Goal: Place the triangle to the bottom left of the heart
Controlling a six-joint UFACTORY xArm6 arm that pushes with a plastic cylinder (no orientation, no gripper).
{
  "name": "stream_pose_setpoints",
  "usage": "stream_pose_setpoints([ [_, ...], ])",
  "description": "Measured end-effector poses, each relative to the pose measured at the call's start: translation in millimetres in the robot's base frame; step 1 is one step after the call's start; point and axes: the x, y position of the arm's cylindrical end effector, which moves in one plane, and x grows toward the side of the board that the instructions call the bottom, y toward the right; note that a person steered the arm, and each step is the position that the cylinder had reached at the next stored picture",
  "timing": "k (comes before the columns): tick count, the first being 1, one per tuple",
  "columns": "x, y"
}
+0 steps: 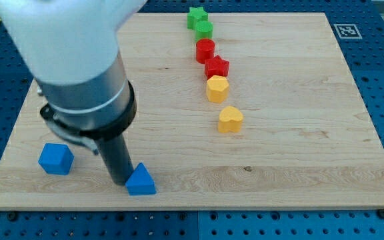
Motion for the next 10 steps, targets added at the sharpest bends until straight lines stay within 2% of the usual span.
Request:
stream_pose_setpoints([
  [1, 19, 2],
  [4, 19, 39],
  [8, 19, 142],
  [10, 16, 147],
])
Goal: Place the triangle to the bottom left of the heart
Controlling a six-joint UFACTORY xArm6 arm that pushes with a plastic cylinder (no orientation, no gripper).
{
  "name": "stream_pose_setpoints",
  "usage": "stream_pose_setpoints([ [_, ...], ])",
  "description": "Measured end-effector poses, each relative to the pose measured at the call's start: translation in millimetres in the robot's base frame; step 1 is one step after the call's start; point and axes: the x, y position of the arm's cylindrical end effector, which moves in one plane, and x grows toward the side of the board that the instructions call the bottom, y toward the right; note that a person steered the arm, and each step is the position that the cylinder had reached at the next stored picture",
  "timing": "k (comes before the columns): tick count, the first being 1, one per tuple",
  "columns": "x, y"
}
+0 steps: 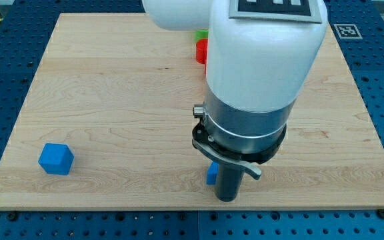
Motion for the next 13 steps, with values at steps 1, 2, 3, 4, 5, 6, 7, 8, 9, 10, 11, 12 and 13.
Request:
stream_pose_setpoints([
  [1, -5, -1],
  [2, -7, -16],
  [3, -8, -35],
  [4, -16, -40],
  [5, -17, -27],
  [6, -19, -1],
  [7, -26, 9],
  [8, -31, 13],
  [9, -31, 13],
  [10, -42, 13],
  [11, -57, 13],
  [12, -55, 6],
  [13, -28, -18],
])
